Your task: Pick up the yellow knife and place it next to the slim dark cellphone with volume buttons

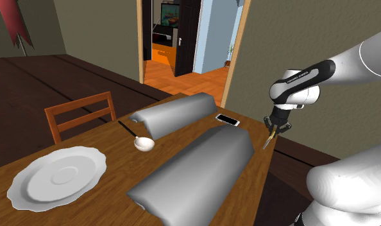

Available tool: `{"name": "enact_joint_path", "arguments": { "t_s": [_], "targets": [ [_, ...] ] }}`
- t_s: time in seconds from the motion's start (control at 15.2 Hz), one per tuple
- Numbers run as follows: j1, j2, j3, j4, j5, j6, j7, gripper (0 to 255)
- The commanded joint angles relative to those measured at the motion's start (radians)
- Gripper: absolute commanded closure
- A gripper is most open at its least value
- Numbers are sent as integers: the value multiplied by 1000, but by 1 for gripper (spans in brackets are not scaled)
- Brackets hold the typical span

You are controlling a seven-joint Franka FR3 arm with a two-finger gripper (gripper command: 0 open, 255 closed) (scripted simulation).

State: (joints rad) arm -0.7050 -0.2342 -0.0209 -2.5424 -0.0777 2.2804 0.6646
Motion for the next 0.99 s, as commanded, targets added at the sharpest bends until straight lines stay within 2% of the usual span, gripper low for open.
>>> {"name": "enact_joint_path", "arguments": {
  "t_s": [0.0,0.13,0.2,0.53,0.79,0.92],
  "targets": [
    [0,0,0,0,0,0,0,255],
    [0,0,0,0,0,0,0,255],
    [0,0,0,0,0,0,0,0],
    [0,0,0,0,0,0,0,0],
    [5,-71,4,71,8,-142,-4,0],
    [5,-71,4,71,8,-142,-4,0]
  ]
}}
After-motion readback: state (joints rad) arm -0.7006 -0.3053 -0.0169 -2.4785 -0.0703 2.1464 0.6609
